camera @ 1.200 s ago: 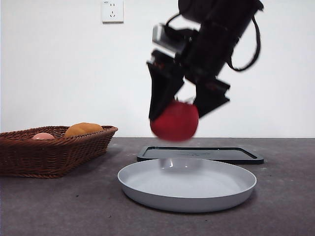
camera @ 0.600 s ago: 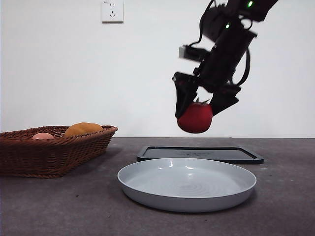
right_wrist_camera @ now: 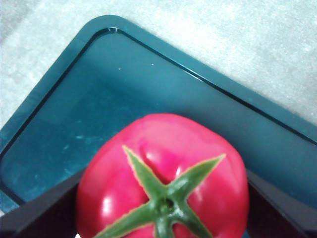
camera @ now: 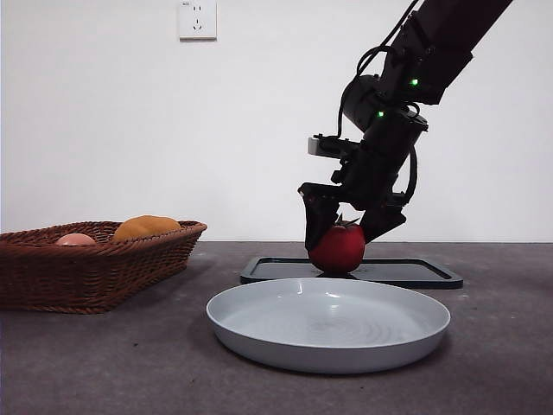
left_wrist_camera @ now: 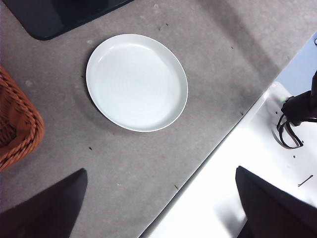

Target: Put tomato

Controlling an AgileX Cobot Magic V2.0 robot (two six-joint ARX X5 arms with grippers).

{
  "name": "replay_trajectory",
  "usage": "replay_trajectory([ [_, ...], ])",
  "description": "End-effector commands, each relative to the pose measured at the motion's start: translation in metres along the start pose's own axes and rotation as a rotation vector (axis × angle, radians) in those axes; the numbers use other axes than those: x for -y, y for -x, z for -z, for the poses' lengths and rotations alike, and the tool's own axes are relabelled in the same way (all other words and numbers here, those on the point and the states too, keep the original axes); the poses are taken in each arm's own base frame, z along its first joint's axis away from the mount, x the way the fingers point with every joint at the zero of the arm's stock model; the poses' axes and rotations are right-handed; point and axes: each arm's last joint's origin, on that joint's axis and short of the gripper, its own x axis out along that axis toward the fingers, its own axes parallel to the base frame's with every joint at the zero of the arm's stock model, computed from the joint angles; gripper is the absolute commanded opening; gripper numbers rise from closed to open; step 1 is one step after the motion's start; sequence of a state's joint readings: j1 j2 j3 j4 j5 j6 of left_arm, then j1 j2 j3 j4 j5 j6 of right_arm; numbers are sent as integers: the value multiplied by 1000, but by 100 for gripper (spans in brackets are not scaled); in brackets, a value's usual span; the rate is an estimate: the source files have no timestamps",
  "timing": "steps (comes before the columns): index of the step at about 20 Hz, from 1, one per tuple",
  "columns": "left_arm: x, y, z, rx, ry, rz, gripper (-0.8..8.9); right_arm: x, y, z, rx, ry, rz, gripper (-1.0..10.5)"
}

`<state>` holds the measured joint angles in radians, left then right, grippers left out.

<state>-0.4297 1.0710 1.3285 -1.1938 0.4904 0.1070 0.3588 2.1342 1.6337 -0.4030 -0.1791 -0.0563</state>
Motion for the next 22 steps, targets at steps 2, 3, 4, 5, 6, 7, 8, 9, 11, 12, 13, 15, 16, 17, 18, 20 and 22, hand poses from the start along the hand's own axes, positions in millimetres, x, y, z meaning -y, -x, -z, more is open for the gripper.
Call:
replay_trajectory([
  [2, 2, 3, -4, 17, -24, 5, 465, -1, -9, 1, -22, 11, -9, 409],
  [3, 2, 3, -4, 17, -25, 6, 465, -1, -9, 1, -22, 11, -8, 433],
  [4, 2, 3, -4, 18, -25, 6, 465, -1, -8, 0, -15, 11, -8, 470],
  [5, 2, 3, -4, 17, -25, 5, 465, -1, -4, -3, -5, 7, -7, 513],
  [6, 2, 3, -4, 17, -25, 6, 465, -2, 2, -7, 8, 9, -5, 515],
  [7, 2, 3, -4, 17, -25, 5, 465, -3, 9, -11, 26, 12, -5, 515],
  [8, 2, 3, -4, 18, -25, 5, 465, -5, 17, -14, 39, 14, -4, 515],
  [9, 2, 3, -4, 18, -25, 5, 465, -6, 27, -17, 46, 15, -4, 515],
  [11, 2, 3, -4, 18, -25, 5, 465, -10, 52, -22, 45, 14, -5, 515],
  [12, 2, 3, -4, 18, -25, 5, 465, -14, 68, -23, 37, 10, -17, 515],
  [13, 2, 3, -4, 18, -25, 5, 465, -17, 84, -24, 29, 8, -32, 515],
  [15, 2, 3, -4, 18, -25, 5, 465, -24, 123, -25, 24, 5, -32, 515],
  [16, 2, 3, -4, 18, -25, 5, 465, -27, 140, -24, 24, 5, -32, 515],
  [17, 2, 3, -4, 18, -25, 6, 465, -30, 159, -22, 20, 4, -32, 515],
  [18, 2, 3, -4, 18, -25, 5, 465, -34, 177, -18, 8, 2, -34, 515],
  [20, 2, 3, -4, 18, -25, 5, 465, -42, 209, -9, -24, 1, -48, 514],
  [22, 2, 3, -4, 17, -25, 5, 465, -49, 235, -1, -33, 0, -78, 514],
])
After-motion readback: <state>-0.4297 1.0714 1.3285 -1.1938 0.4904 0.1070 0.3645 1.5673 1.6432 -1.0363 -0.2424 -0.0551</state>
